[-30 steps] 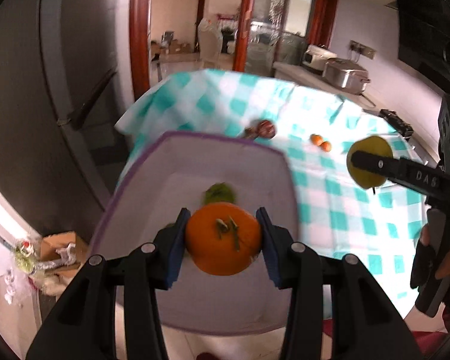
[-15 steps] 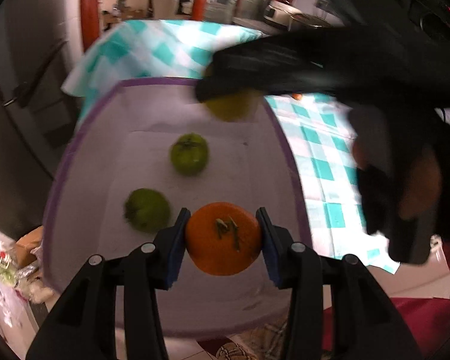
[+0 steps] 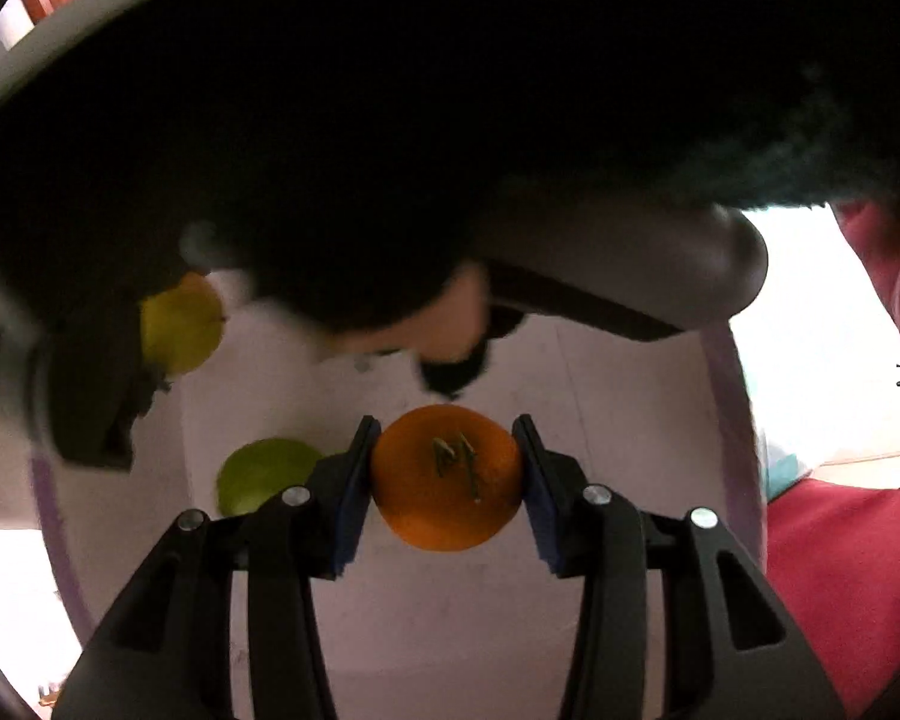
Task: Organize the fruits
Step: 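Open both grippers to release the pear and tangerine into the box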
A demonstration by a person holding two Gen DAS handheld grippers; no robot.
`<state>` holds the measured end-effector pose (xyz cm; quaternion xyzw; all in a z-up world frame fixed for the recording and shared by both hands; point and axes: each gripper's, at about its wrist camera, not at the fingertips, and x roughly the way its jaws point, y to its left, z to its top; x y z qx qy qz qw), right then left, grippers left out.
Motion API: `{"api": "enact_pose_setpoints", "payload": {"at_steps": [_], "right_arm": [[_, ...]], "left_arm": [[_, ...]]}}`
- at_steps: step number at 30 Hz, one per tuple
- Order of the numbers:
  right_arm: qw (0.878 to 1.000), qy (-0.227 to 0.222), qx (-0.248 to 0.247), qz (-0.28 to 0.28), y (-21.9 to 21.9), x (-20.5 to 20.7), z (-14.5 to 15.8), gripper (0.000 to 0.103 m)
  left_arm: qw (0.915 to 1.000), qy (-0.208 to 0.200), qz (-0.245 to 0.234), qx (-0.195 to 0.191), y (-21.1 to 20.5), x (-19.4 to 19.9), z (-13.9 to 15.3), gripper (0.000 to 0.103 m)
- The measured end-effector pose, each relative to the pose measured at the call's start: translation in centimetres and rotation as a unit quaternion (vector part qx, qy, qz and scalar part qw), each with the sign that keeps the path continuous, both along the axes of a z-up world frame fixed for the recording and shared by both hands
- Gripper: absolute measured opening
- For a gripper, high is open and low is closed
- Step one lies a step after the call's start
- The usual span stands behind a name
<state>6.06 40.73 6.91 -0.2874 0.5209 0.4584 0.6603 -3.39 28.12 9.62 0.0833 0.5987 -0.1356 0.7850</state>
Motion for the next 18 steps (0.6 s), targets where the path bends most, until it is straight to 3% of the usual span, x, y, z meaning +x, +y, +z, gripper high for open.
{"api": "enact_pose_setpoints", "payload": {"at_steps": [4, 8, 9, 11, 15, 18], "right_arm": [[0.999, 0.037, -0.016, 0.007, 0.1, 1.0, -2.4, 0.059], [0.999, 0.041, 0.007, -0.002, -0.1, 1.8, -2.2, 0.059], [0.999, 0.042, 0.009, -0.003, -0.1, 1.9, -2.2, 0.06], [0.999, 0.037, 0.013, -0.014, -0.1, 2.3, -2.0, 0.068], [0.997, 0.056, 0.029, -0.049, -0.9, 3.7, -1.7, 0.085], [0.99, 0.091, 0.063, -0.087, -2.3, 5.4, -0.3, 0.085]], "left_arm": [[0.9997, 0.016, -0.016, 0.005, -0.1, 0.9, -1.4, 0.046], [0.9997, 0.004, -0.021, -0.013, -0.1, 1.1, -1.6, 0.048], [0.9997, 0.0, -0.017, -0.015, -0.1, 1.2, -1.7, 0.064], [0.9996, -0.005, -0.014, -0.024, 0.0, 1.7, -1.4, 0.079], [0.9994, -0.017, 0.009, -0.028, 0.8, 1.7, -0.9, 0.087], [0.999, -0.027, 0.024, -0.025, 1.5, 1.3, 0.1, 0.087]]}}
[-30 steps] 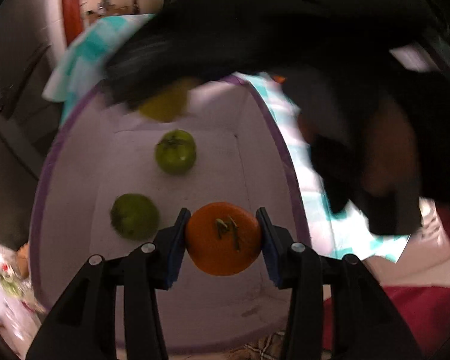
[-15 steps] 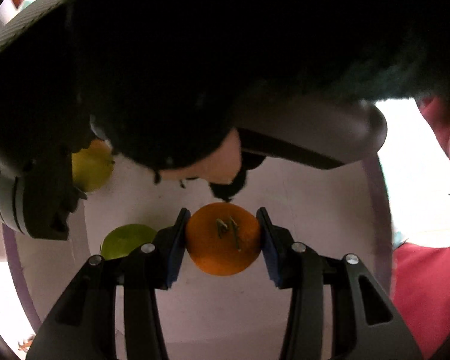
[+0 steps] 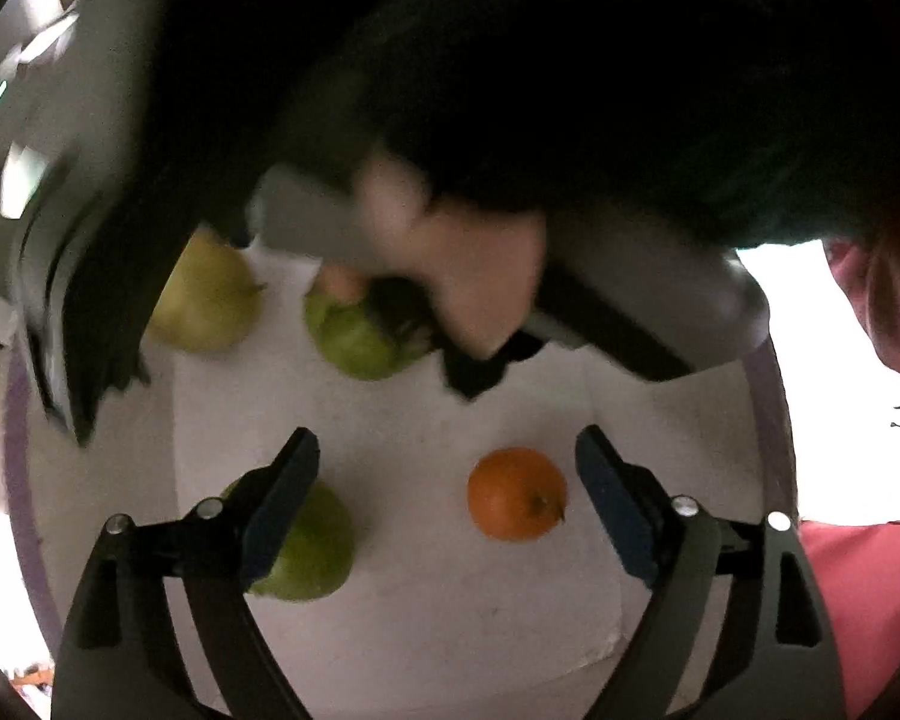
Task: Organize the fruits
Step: 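Open both grippers to release the pear and tangerine into the box, then move both grippers back toward the remaining tangerines on the cloth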
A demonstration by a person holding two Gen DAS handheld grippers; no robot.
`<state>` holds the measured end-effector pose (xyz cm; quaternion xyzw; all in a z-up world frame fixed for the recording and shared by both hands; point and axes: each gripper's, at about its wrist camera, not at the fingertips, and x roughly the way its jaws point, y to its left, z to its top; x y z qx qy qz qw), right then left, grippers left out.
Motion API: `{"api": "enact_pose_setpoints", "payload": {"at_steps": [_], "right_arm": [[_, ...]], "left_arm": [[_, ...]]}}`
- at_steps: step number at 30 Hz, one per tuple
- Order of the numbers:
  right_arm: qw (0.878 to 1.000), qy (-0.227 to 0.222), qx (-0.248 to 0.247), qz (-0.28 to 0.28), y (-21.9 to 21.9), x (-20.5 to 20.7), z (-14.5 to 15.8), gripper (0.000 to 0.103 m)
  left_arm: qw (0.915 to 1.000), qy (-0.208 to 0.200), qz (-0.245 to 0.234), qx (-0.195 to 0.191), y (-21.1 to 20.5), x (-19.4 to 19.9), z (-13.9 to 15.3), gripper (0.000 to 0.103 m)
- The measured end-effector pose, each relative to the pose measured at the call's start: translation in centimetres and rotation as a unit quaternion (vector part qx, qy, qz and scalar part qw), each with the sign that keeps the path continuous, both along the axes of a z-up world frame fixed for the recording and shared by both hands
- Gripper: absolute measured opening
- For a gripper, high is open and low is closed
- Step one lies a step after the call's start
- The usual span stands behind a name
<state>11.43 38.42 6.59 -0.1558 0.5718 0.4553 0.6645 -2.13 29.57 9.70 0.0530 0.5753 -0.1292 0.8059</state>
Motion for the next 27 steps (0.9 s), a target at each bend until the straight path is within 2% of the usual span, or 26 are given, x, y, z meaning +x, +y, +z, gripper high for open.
{"api": "enact_pose_setpoints", "payload": {"at_steps": [3, 6, 9, 10, 13, 16, 21, 25, 27], "right_arm": [[0.998, 0.021, 0.051, -0.037, -1.9, 0.9, 2.7, 0.085], [0.99, 0.013, 0.112, -0.089, -4.7, 0.8, 7.5, 0.085], [0.972, -0.015, 0.181, -0.151, -9.3, -1.3, 12.6, 0.087], [0.962, -0.026, 0.207, -0.177, -11.1, -2.7, 14.2, 0.087], [0.942, -0.048, 0.235, -0.234, -16.9, -6.6, 16.3, 0.087], [0.931, -0.07, 0.217, -0.284, -20.9, -10.0, 15.9, 0.087], [0.915, -0.061, 0.21, -0.339, -27.1, -15.0, 14.0, 0.087], [0.898, -0.061, 0.218, -0.376, -31.3, -15.9, 13.0, 0.087], [0.894, -0.06, 0.219, -0.386, -33.4, -15.8, 12.9, 0.087]], "left_arm": [[0.9994, -0.032, 0.01, -0.014, 0.8, -1.5, 2.5, 0.089], [0.9963, -0.079, 0.028, -0.022, 1.6, -3.6, 5.6, 0.094], [0.9895, -0.133, 0.054, -0.017, 2.4, -5.6, 8.7, 0.1], [0.985, -0.157, 0.07, -0.015, 2.8, -6.7, 9.8, 0.101], [0.972, -0.206, 0.113, 0.004, 3.3, -9.1, 11.9, 0.101], [0.9587, -0.241, 0.15, 0.024, 2.1, -11.5, 12.9, 0.101], [0.9496, -0.268, 0.162, 0.023, -0.2, -13.4, 13.4, 0.101], [0.9425, -0.286, 0.172, 0.026, -1.5, -14.2, 14.5, 0.101], [0.9403, -0.291, 0.175, 0.029, -2.8, -14.3, 14.8, 0.101]]}}
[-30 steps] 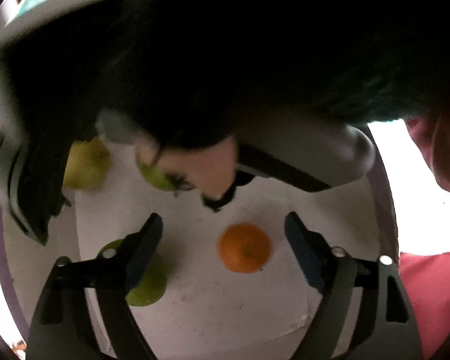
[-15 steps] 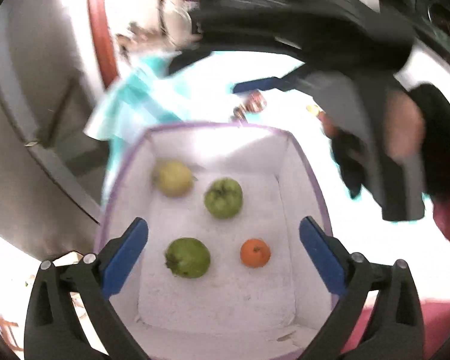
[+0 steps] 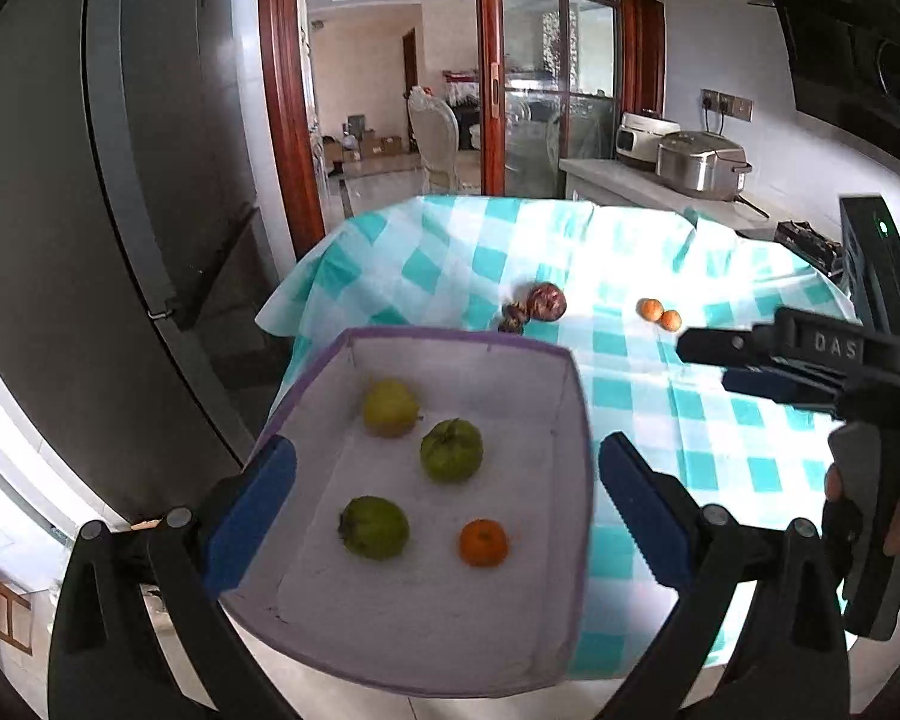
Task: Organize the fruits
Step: 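Move both grippers back toward the remaining tangerines on the cloth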
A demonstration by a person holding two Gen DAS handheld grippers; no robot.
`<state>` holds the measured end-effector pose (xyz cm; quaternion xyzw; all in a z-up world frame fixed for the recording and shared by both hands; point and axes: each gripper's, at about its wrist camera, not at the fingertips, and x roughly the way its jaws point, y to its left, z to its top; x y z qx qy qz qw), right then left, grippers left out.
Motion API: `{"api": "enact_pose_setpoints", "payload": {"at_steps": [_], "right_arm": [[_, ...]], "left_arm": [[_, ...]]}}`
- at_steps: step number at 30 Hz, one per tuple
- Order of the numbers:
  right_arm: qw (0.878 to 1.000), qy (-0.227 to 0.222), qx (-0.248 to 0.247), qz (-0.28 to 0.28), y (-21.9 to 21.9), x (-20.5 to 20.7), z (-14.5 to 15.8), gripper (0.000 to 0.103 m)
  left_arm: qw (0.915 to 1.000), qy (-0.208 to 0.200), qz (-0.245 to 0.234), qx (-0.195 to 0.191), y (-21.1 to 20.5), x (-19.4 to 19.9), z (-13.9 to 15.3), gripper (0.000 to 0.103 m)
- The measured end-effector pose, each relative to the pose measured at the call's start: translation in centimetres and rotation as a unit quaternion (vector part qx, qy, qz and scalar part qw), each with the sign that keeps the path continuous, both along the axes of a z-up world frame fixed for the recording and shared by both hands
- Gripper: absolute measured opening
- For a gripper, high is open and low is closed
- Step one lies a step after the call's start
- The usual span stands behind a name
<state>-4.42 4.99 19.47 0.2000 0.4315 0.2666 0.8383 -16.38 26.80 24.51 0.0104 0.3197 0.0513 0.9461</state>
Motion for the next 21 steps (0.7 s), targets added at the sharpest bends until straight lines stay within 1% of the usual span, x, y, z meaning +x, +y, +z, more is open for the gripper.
{"api": "enact_pose_setpoints", "payload": {"at_steps": [3, 5, 6, 7, 9, 10, 12, 13, 15, 17, 18, 21], "right_arm": [[1.0, -0.005, -0.021, -0.002, -2.7, -0.1, -0.2, 0.087], [0.998, -0.01, -0.058, 0.004, -5.5, -0.8, -0.4, 0.087], [0.997, -0.011, -0.071, 0.004, -6.3, -0.8, -0.7, 0.087], [0.997, -0.016, -0.08, 0.006, -8.2, -1.1, -0.8, 0.087], [0.995, -0.019, -0.096, 0.007, -11.5, -1.6, -1.2, 0.087], [0.993, -0.021, -0.112, 0.008, -13.4, -1.7, -1.5, 0.087], [0.991, -0.022, -0.128, 0.008, -16.0, -1.9, -2.1, 0.087], [0.991, -0.021, -0.132, 0.005, -17.9, -2.0, -2.5, 0.087], [0.991, -0.019, -0.134, 0.002, -20.1, -2.3, -3.2, 0.087], [0.99, -0.011, -0.144, 0.004, -22.3, -3.0, -4.1, 0.087], [0.989, -0.007, -0.149, 0.006, -23.3, -3.3, -4.6, 0.087], [0.989, 0.0, -0.148, 0.005, -25.4, -3.8, -5.6, 0.087]], "left_arm": [[0.9998, -0.018, 0.01, -0.002, -3.4, -0.3, 0.9, 0.101], [0.9996, -0.013, 0.015, -0.019, -6.6, -0.2, 1.3, 0.101], [0.9995, -0.009, 0.009, -0.03, -8.1, -0.2, 1.3, 0.101], [0.9993, -0.008, -0.006, -0.037, -10.4, -0.1, 1.1, 0.101], [0.9991, 0.003, -0.034, -0.025, -14.2, 0.2, 0.5, 0.101], [0.9986, 0.011, -0.049, -0.015, -16.5, 0.3, 0.2, 0.101], [0.9971, 0.021, -0.071, -0.015, -20.4, 0.4, -0.6, 0.101], [0.9968, 0.023, -0.075, -0.017, -21.7, 0.4, -0.9, 0.101], [0.9956, 0.034, -0.084, -0.021, -24.5, 0.5, -1.9, 0.101], [0.9936, 0.055, -0.098, -0.009, -27.7, 0.8, -2.9, 0.101], [0.9931, 0.057, -0.102, -0.002, -29.0, 0.9, -3.0, 0.101], [0.9918, 0.06, -0.112, 0.002, -31.8, 1.2, -3.3, 0.101]]}}
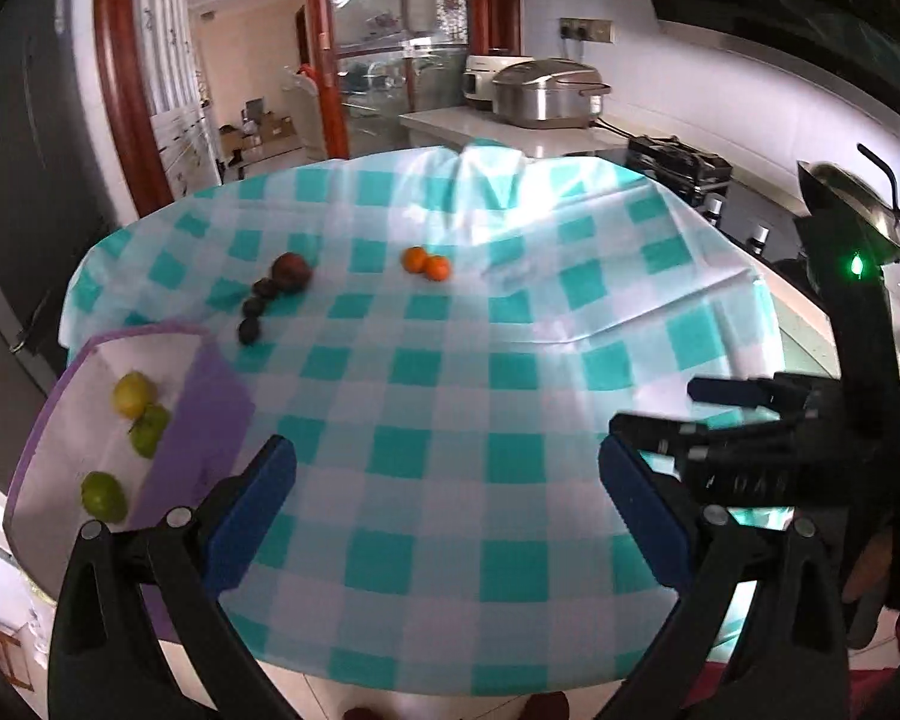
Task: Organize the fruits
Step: 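Move both grippers back toward the remaining tangerines on the cloth, then grasp a tangerine with the right gripper while the left gripper grasps the other tangerine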
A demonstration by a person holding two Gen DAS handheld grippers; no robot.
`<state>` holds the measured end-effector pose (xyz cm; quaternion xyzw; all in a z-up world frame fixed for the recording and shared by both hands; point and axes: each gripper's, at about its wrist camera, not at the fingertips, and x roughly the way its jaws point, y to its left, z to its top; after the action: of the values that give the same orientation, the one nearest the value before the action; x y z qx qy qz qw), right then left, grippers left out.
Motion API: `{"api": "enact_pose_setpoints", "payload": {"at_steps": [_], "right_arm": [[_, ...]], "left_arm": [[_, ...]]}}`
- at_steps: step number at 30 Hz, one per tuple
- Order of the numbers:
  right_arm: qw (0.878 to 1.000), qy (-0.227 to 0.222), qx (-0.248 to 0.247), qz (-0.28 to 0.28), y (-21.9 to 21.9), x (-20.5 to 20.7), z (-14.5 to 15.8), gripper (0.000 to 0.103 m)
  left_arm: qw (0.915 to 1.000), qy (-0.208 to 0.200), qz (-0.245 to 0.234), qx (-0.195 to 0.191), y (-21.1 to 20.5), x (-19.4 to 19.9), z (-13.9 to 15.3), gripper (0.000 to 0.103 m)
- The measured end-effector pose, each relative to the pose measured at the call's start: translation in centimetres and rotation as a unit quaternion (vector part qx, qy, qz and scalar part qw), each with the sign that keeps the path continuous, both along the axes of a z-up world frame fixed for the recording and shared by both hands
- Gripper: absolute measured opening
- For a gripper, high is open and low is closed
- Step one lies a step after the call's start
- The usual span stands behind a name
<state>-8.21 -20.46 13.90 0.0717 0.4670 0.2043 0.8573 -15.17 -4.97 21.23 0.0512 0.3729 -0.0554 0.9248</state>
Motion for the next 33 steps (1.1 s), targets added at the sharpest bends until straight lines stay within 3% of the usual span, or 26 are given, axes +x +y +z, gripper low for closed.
{"api": "enact_pose_setpoints", "payload": {"at_steps": [8, 15, 21, 24, 28, 30, 33], "right_arm": [[0.999, 0.026, 0.018, -0.013, -2.6, 0.3, -3.0, 0.087], [0.999, 0.038, 0.0, -0.012, -1.9, 3.2, -4.8, 0.087], [0.997, 0.054, -0.045, -0.009, 0.2, 8.6, -7.3, 0.087], [0.995, 0.056, -0.08, -0.01, 2.5, 13.3, -8.4, 0.085], [0.993, 0.04, -0.106, -0.016, 5.5, 20.1, -9.5, 0.079], [0.993, 0.031, -0.113, -0.02, 6.8, 23.3, -10.0, 0.075], [0.992, 0.014, -0.121, -0.023, 8.9, 28.4, -11.0, 0.075]], "left_arm": [[0.9984, 0.045, -0.021, 0.026, -2.6, 2.3, -2.3, 0.101], [0.9967, 0.081, 0.0, -0.005, -0.8, 7.3, -4.4, 0.101], [0.9904, 0.117, 0.033, -0.065, 2.9, 15.3, -7.5, 0.101], [0.9813, 0.144, 0.07, -0.107, 5.8, 20.5, -8.9, 0.101], [0.9627, 0.159, 0.129, -0.177, 10.2, 28.0, -11.0, 0.101], [0.9532, 0.169, 0.149, -0.201, 11.8, 31.7, -12.4, 0.101], [0.9459, 0.181, 0.158, -0.218, 13.0, 35.9, -14.0, 0.101]]}}
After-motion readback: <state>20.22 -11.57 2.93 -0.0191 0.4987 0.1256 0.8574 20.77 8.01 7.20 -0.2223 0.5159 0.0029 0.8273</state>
